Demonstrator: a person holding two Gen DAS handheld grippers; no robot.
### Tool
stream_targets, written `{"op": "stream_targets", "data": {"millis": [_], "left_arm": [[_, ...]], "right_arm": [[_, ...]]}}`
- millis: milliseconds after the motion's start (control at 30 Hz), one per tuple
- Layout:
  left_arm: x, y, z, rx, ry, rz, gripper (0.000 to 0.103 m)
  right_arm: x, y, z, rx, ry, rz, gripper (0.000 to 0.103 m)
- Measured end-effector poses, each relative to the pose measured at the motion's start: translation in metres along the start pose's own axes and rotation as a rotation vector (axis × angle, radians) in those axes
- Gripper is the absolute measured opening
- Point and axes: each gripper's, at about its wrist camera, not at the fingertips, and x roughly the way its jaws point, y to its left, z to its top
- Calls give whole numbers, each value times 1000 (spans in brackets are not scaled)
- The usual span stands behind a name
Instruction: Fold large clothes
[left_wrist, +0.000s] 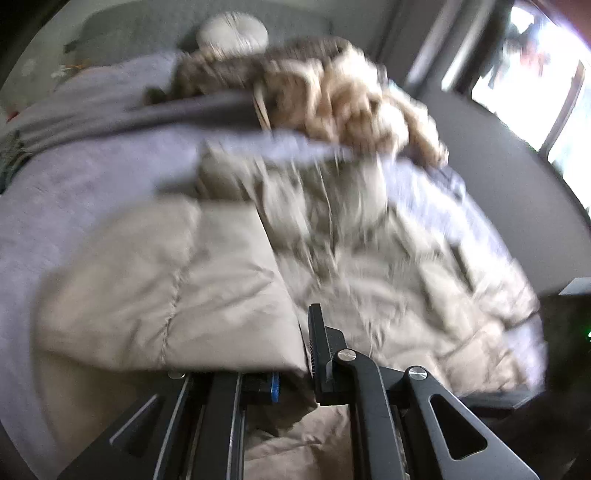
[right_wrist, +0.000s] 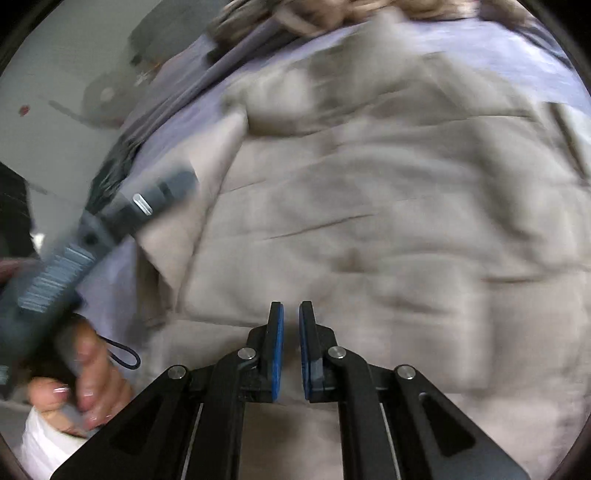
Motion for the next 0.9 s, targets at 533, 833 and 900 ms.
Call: {"op": "stream_targets", "data": {"millis": [533, 833, 900], "left_arm": [[-83, 42, -44, -94, 32, 137, 98], [-105, 187, -81, -473, 52, 154, 98], [-91, 213, -86, -561, 77, 90, 97]], "right_arm": [[-49, 11, 6, -181, -74, -91, 70], [-16, 136, -7, -596, -127, -186, 80], [1, 151, -15, -682, -132, -254, 80]]}}
